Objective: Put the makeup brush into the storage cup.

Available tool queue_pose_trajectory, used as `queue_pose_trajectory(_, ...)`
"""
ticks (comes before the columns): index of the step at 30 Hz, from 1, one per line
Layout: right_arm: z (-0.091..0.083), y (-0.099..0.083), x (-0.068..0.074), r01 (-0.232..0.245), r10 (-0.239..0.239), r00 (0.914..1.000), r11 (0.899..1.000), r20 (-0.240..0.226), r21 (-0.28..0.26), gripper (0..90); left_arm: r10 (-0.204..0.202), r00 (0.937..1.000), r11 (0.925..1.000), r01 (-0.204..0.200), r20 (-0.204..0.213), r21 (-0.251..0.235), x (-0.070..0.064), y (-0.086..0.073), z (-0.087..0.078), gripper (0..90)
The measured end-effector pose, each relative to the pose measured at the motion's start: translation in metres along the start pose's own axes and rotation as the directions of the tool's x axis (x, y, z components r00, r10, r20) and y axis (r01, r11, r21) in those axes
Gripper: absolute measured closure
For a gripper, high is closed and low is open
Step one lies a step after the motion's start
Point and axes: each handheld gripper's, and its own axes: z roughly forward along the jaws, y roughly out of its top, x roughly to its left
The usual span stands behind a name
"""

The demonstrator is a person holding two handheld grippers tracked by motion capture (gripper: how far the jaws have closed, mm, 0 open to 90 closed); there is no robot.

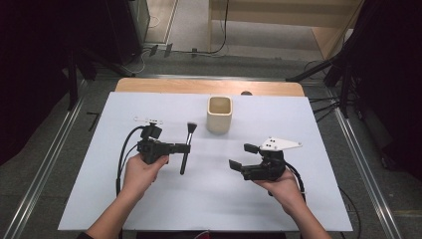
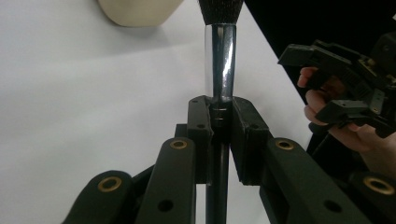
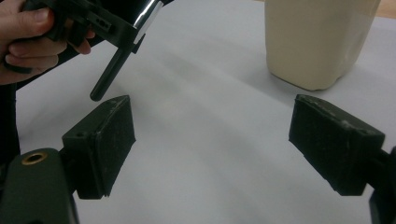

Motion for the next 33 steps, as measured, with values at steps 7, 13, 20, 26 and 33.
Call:
queue_pose_trajectory(7, 0.004, 0.001, 0.002, 0.003, -0.003, 1.0, 1.0, -0.009, 0.007, 15.5, 0.016, 0.9999, 0.9998, -0.016, -0.006, -0.011, -0.004, -0.002, 0.002, 79.5)
queue_pose_trajectory(13, 0.008, 0.003, 0.002, -0.024, 0.024, 0.9993, 1.0, -0.029, -0.002, 15.8, 0.02, 0.9997, 0.9996, -0.02, 0.011, -0.019, -0.007, -0.005, 0.007, 79.5)
queue_pose_trajectory(20, 0.011, 0.005, 0.005, -0.02, 0.02, 0.9993, 1.0, -0.031, -0.003, 15.8, 0.031, 0.9993, 0.9991, -0.031, 0.019, -0.029, -0.012, -0.008, 0.012, 79.4)
queue_pose_trajectory(26, 0.014, 0.007, 0.006, -0.042, 0.041, 0.9983, 0.999, -0.042, -0.016, 16.0, 0.042, 0.9988, 0.9988, -0.041, 0.026, -0.027, -0.017, -0.013, 0.021, 79.5)
queue_pose_trajectory(33, 0.014, 0.009, 0.005, -0.084, 0.082, 0.9954, 0.996, -0.049, -0.028, 17.4, 0.052, 0.9983, 0.9983, -0.051, 0.025, -0.028, -0.023, -0.017, 0.03, 79.4)
